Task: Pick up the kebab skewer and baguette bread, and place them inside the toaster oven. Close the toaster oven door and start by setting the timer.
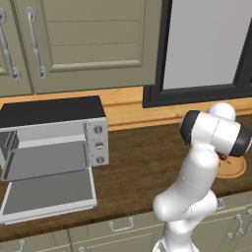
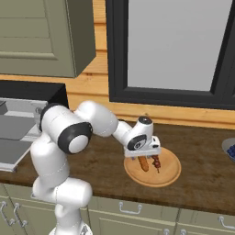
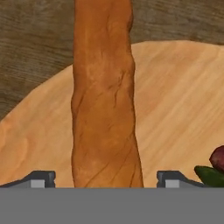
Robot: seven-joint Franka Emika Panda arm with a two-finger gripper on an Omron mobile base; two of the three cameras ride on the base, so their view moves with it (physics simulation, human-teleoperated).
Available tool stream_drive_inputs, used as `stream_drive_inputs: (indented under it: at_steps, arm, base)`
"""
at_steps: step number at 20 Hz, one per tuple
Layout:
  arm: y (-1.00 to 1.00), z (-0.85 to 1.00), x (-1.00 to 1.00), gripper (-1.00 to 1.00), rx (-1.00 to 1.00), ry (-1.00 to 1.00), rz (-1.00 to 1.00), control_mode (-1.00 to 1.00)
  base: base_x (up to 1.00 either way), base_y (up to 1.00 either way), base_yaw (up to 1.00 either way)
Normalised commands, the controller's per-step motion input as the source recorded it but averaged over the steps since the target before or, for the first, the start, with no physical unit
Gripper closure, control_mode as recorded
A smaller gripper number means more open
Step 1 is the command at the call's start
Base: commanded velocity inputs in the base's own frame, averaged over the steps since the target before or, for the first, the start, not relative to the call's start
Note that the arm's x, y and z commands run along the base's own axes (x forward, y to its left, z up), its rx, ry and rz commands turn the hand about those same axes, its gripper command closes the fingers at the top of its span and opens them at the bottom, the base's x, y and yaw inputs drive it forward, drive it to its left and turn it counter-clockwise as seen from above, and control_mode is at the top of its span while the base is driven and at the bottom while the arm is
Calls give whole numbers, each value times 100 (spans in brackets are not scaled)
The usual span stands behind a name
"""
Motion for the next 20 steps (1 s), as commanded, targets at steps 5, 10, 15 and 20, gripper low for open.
stream_drive_inputs:
  at_steps: [5,10,15,20]
  arm:
    - [1,-12,0,100,0,0,0,-100]
    - [0,2,-3,100,0,-4,0,-100]
    - [10,72,-50,100,0,-5,2,-100]
    - [31,100,-58,100,-2,0,3,-100]
  base:
    - [0,0,0]
    - [0,0,0]
    - [0,0,0]
    - [0,0,0]
